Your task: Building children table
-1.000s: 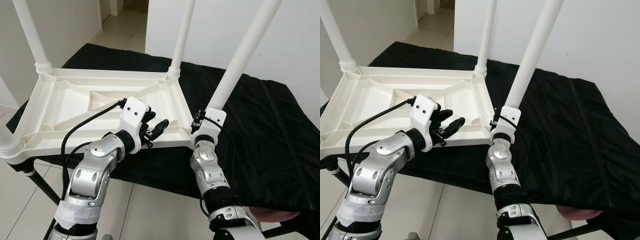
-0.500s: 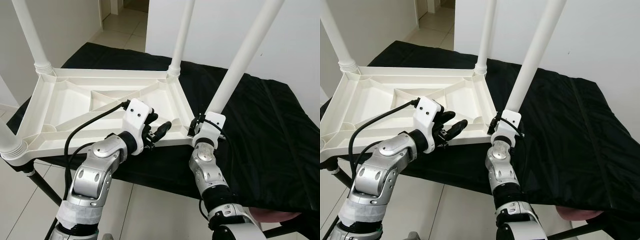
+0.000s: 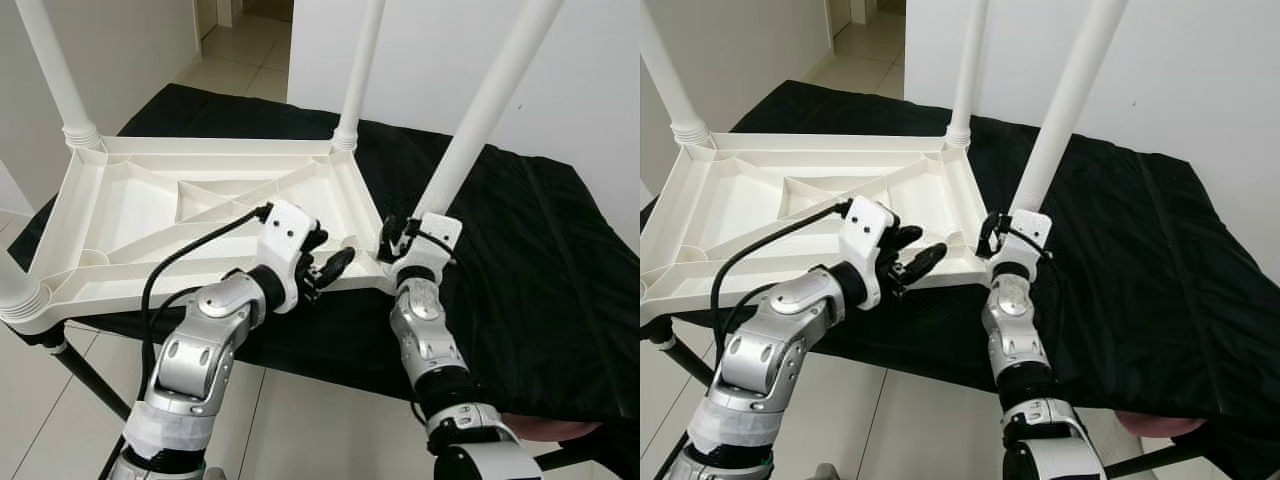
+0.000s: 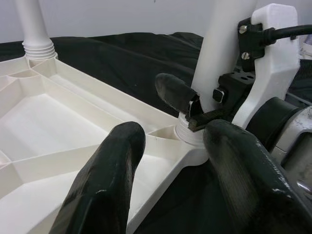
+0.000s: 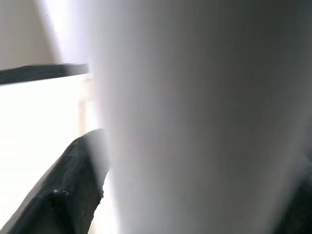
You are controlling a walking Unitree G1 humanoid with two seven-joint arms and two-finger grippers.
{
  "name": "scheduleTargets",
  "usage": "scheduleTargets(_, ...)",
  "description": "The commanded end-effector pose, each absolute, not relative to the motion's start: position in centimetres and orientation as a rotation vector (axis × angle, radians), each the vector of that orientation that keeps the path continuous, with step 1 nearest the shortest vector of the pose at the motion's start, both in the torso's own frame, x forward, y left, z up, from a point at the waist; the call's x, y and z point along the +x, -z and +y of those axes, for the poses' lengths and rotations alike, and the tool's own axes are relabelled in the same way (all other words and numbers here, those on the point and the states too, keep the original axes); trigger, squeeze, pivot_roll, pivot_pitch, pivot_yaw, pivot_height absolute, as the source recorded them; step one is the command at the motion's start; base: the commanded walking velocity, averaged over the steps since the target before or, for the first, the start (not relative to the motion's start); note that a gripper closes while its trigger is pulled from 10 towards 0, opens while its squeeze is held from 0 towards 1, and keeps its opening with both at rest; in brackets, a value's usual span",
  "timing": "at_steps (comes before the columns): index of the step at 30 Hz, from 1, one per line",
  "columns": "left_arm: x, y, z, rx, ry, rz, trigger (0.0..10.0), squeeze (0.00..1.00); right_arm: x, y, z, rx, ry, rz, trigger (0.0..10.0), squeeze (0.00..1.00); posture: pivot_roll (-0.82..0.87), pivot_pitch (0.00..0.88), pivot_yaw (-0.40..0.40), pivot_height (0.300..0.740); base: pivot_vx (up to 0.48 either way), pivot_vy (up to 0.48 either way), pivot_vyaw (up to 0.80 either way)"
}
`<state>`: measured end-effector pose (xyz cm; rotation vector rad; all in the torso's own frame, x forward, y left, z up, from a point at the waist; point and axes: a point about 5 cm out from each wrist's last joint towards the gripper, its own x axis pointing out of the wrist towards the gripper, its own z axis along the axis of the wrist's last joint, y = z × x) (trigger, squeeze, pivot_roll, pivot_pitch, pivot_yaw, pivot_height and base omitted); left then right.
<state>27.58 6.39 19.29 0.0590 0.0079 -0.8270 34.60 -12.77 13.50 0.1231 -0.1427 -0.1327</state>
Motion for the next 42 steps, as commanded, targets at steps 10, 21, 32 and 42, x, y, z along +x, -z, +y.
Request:
scheduleTargets(10,26.7,-17.9,5.4,0.149,0.847,0.04,10.0,0.0,33.7,-12.6,-16.7,0.013,-0.153,-0.13,10.0,0.0,0.05,0.0,-0.083,0.74,0.0,0.0,0.0)
scheduleTargets(21,25.7,-17.2,4.8,0.194,0.92,0.052,10.0,0.0,33.6,-12.4,-18.1,-0.056,-0.346,-0.104,10.0,0.0,0.05,0.0,-0.073,0.74,0.0,0.0,0.0)
scheduleTargets(32,25.6,-17.3,4.7,0.204,0.925,0.05,10.0,0.0,33.6,-12.1,-17.9,-0.088,-0.482,-0.076,5.6,0.0,0.05,0.0,-0.068,0.74,0.0,0.0,0.0)
scheduleTargets(42,25.5,-17.2,4.6,0.206,0.927,0.052,10.0,0.0,33.8,-12.1,-17.9,-0.105,-0.536,-0.07,0.0,0.0,0.06,0.0,-0.07,0.74,0.0,0.0,0.0)
